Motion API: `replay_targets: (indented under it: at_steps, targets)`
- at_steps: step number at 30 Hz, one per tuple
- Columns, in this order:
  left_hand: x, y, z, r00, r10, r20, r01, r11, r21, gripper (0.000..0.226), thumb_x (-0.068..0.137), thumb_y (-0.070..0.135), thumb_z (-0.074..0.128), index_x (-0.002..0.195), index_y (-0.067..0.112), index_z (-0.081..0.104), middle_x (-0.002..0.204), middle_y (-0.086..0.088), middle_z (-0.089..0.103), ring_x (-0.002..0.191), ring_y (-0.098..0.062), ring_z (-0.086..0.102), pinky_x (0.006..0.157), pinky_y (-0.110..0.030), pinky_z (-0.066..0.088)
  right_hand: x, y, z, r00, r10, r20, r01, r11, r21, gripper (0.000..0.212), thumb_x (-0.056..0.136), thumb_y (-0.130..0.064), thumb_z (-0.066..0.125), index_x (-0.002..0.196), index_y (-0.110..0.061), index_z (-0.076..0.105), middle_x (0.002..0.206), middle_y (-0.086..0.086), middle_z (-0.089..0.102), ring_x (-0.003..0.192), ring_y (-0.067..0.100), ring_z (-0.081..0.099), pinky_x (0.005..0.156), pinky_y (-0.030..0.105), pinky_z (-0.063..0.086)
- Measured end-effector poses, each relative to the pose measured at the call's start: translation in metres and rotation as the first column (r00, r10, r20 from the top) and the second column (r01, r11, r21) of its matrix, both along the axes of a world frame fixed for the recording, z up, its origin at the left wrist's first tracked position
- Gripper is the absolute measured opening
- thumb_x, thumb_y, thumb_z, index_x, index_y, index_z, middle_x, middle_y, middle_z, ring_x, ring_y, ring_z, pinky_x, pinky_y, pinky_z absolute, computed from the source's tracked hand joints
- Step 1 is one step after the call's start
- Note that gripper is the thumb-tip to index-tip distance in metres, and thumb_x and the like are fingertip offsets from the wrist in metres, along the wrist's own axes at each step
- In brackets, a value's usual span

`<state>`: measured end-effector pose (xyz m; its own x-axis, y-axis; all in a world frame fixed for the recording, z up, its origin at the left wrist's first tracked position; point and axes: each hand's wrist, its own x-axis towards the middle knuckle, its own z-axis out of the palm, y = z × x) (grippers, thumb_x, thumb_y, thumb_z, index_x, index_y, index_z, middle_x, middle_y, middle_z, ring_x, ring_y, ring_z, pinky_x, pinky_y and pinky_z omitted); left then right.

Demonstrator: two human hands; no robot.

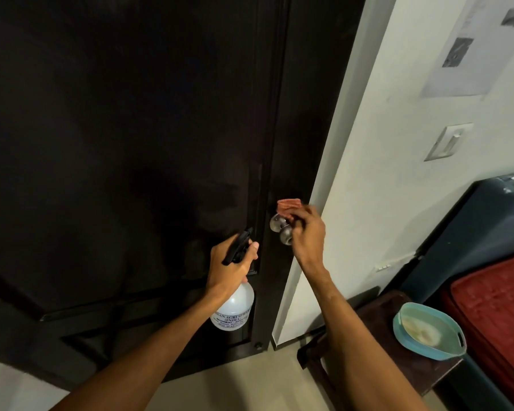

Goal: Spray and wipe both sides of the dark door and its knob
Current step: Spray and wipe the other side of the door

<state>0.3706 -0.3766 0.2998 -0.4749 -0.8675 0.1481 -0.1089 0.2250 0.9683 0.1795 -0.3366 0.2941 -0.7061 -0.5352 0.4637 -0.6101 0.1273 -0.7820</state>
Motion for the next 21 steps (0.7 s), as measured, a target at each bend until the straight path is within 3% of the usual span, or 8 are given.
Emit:
replay_targets:
  at_steps: [1,3,5,7,11,16,19,21]
  targets:
    - [0.000,-0.001,0.001,1.000,-0.001,-0.007,0.001,1.000,0.004,0.019,0.100,0.019,0.071,0.086,0.005,0.071,0.072,-0.002,0.074,0.041,-0.005,0.057,0.042,-0.022,0.044,-0.005,0.002,-0.006,0.962,-0.019,0.272,0.051,0.992,-0.112,0.040,0.089,0.012,0.051,0.099,-0.016,0.079,0.117,-0.003,0.070,0.107,0.009,0.064,0.103,0.034,0.051]
    - [0.001,-0.002,0.001,1.000,0.000,-0.020,0.000,1.000,0.013,0.018,0.100,0.019,0.071,0.087,0.006,0.071,0.079,-0.009,0.076,0.041,-0.006,0.057,0.042,-0.022,0.045,-0.013,0.005,-0.018,0.712,0.043,0.701,0.114,0.978,-0.176,0.039,0.091,0.012,0.047,0.096,-0.010,0.078,0.115,0.009,0.073,0.102,0.020,0.068,0.094,0.040,0.058]
    - [0.004,-0.002,-0.002,1.000,0.002,-0.013,-0.002,1.000,0.012,0.019,0.099,0.018,0.071,0.085,0.006,0.071,0.077,-0.008,0.075,0.041,-0.006,0.056,0.042,-0.023,0.044,-0.011,0.011,-0.025,0.540,0.128,0.832,0.081,0.976,-0.203,0.040,0.091,0.013,0.042,0.101,-0.004,0.076,0.121,0.020,0.070,0.101,0.028,0.066,0.078,0.035,0.057]
    - [0.004,-0.002,-0.002,1.000,0.004,-0.012,-0.004,1.000,0.006,0.020,0.099,0.018,0.072,0.083,0.006,0.071,0.074,-0.005,0.073,0.042,-0.006,0.056,0.042,-0.022,0.043,-0.009,0.011,-0.018,0.622,0.150,0.768,0.076,0.965,-0.251,0.036,0.092,0.012,0.045,0.098,-0.003,0.077,0.121,0.013,0.072,0.107,0.027,0.068,0.079,0.030,0.056]
    - [0.003,-0.004,0.001,1.000,0.017,-0.006,-0.017,1.000,-0.006,0.021,0.099,0.018,0.071,0.082,0.006,0.071,0.074,-0.005,0.073,0.042,-0.005,0.056,0.042,-0.021,0.043,-0.014,-0.003,0.006,0.906,0.139,0.399,-0.063,0.978,-0.198,0.034,0.091,0.013,0.047,0.095,-0.002,0.077,0.110,0.007,0.072,0.104,0.016,0.069,0.098,0.027,0.054]
    - [-0.001,0.005,-0.003,1.000,-0.008,-0.016,0.008,1.000,0.025,0.019,0.099,0.017,0.072,0.083,0.006,0.071,0.071,-0.002,0.073,0.041,-0.006,0.055,0.042,-0.023,0.044,-0.003,0.008,-0.031,0.747,0.012,0.665,0.131,0.978,-0.164,0.033,0.096,0.006,0.050,0.107,-0.008,0.078,0.116,0.006,0.074,0.108,0.019,0.070,0.098,0.036,0.058]
    - [-0.003,0.005,0.005,1.000,-0.010,-0.028,0.011,1.000,0.020,0.020,0.099,0.016,0.071,0.083,0.004,0.071,0.062,0.005,0.069,0.040,-0.005,0.053,0.041,-0.023,0.043,-0.002,0.008,-0.024,0.802,0.002,0.598,0.097,0.986,-0.134,0.039,0.097,0.006,0.046,0.111,-0.014,0.077,0.126,0.002,0.067,0.113,0.018,0.065,0.102,0.035,0.055]
    - [-0.002,0.003,0.007,0.999,-0.002,-0.035,0.003,1.000,0.014,0.019,0.099,0.016,0.071,0.084,0.005,0.071,0.066,0.002,0.071,0.040,-0.005,0.053,0.040,-0.023,0.043,-0.001,0.006,-0.010,0.883,0.063,0.466,0.014,0.987,-0.160,0.040,0.097,0.008,0.046,0.115,-0.012,0.077,0.129,-0.004,0.062,0.118,0.009,0.059,0.109,0.022,0.046]
